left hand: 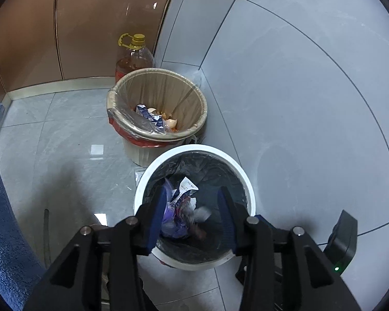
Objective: Collect trash
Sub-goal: 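Open both tools above the bin to drop the plastic and purple wrapper, then move both open tools back over the table toward the chip bags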
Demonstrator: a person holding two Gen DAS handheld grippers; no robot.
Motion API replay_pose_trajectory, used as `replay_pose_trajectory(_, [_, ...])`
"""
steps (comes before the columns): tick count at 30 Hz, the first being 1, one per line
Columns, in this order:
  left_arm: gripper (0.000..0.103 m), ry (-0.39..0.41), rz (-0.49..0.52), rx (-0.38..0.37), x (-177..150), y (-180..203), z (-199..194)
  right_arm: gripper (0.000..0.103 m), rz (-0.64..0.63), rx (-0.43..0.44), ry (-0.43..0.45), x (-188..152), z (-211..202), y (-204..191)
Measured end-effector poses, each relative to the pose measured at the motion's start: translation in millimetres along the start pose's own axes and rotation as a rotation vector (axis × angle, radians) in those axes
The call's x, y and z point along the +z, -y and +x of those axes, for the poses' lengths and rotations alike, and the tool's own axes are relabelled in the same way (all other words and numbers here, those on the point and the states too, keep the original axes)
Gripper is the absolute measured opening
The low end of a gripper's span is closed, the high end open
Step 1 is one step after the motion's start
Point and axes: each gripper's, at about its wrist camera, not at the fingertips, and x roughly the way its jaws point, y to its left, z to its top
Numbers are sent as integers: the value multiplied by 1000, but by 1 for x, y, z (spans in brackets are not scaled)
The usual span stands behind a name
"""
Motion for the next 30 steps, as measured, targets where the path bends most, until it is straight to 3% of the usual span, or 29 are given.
replay_pose_trajectory(7, [40, 46, 14, 1, -15, 0, -37, 56, 2, 15, 27, 2, -14, -9])
replay_pose_trajectory(16, [40, 147, 8, 41, -43, -6, -112, 68, -40, 48, 115, 8, -69, -46])
replay_pose_trajectory(23, [40, 253, -11, 69, -88, -21, -186, 79, -85, 79, 188, 6, -121, -82])
replay_pose_trajectory(30, [40, 408, -40, 149, -146, -58, -275, 85, -157, 124, 251, -4, -170, -123])
